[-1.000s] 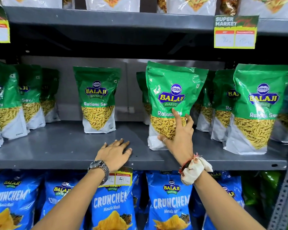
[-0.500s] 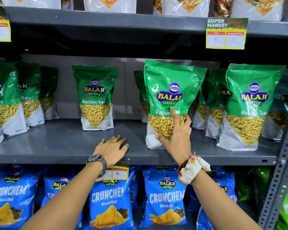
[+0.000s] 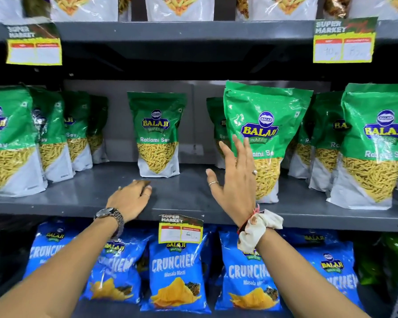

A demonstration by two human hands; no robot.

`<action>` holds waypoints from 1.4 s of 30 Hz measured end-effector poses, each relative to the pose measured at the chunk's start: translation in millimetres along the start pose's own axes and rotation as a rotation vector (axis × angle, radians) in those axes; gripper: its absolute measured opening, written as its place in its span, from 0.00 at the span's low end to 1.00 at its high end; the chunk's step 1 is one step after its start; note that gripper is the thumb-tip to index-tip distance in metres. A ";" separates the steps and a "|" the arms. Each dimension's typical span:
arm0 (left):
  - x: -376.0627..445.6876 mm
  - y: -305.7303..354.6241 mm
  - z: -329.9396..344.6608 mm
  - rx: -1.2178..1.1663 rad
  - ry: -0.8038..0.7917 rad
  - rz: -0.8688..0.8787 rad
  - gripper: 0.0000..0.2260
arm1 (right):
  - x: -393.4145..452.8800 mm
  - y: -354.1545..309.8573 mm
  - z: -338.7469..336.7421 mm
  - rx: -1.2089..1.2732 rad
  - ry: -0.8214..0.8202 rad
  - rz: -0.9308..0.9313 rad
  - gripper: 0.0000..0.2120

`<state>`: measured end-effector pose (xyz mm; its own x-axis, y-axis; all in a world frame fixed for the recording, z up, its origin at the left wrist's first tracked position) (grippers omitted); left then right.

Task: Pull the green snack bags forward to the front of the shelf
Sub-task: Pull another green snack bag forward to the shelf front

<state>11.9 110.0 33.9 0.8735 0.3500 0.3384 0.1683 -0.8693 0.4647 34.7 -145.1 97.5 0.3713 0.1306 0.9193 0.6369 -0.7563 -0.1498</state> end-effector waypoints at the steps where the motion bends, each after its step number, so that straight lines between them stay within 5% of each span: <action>1: 1.1 -12.6 -7.7 0.007 0.007 -0.007 0.19 | 1.0 -8.2 6.3 0.017 -0.003 -0.004 0.27; 11: 24.3 -120.0 -61.6 0.011 0.025 -0.029 0.18 | 29.5 -90.1 102.1 0.052 -0.094 -0.036 0.30; 23: 48.2 -172.2 -64.6 0.027 -0.115 0.220 0.26 | 71.9 -128.4 245.1 -0.058 -0.320 0.337 0.45; 29: 43.7 -169.9 -60.8 0.067 -0.109 0.326 0.27 | 77.8 -127.2 258.7 -0.079 -0.285 0.502 0.49; 42: 46.5 -171.9 -56.5 0.085 -0.183 0.321 0.27 | 67.4 -144.4 226.0 -0.121 -0.249 0.457 0.46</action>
<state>-2.3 295.4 15.9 0.9539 -0.0069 0.3001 -0.0971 -0.9531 0.2867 120.5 117.8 98.9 0.7511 -0.0923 0.6537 0.2958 -0.8381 -0.4583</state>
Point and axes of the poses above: each hand's wrist, its own x-axis towards the middle knuckle, its own z-axis out of the palm, y = z × x, the point moved 7 cm from there along x, towards the middle knuckle, and after that the axes turned 8 degrees about -x, right-handed, at the moved point
